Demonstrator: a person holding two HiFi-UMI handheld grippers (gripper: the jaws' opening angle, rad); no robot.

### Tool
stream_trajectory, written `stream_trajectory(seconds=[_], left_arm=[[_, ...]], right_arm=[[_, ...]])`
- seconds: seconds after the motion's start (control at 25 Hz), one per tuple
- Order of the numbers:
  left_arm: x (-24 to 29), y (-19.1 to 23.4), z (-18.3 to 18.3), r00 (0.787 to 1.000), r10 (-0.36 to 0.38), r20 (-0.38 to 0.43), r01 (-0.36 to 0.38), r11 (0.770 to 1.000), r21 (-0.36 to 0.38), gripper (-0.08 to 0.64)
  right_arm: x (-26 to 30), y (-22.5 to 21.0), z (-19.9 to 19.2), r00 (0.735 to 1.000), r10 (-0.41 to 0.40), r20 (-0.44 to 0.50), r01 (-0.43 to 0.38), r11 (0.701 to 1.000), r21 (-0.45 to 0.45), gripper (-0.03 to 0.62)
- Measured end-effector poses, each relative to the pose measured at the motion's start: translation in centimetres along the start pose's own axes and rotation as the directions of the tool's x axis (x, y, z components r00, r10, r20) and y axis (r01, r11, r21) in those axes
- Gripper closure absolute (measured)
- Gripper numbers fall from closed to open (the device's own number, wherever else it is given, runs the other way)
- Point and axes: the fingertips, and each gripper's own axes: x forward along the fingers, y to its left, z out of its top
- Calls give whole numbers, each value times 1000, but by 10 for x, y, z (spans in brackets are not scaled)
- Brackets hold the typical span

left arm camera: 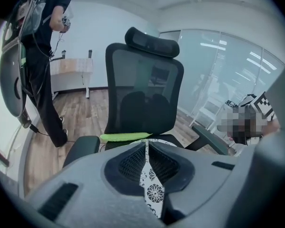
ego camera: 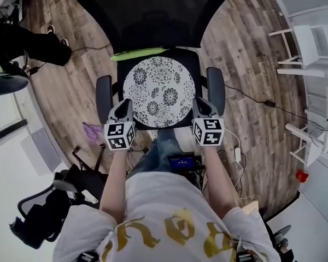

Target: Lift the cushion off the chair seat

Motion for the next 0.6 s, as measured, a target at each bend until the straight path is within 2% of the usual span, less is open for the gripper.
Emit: stream_trajectory(seconds=[0.24, 0.6], left_arm=[[22, 4, -20, 998, 19, -53, -19, 1000, -2, 548], [70, 35, -65, 986, 61, -155, -65, 998, -22, 548]], right_arm=[[22, -6, -14, 1000, 8, -27, -6, 997, 80, 578], [78, -13, -38, 994, 25, -105, -22, 999, 25, 578]])
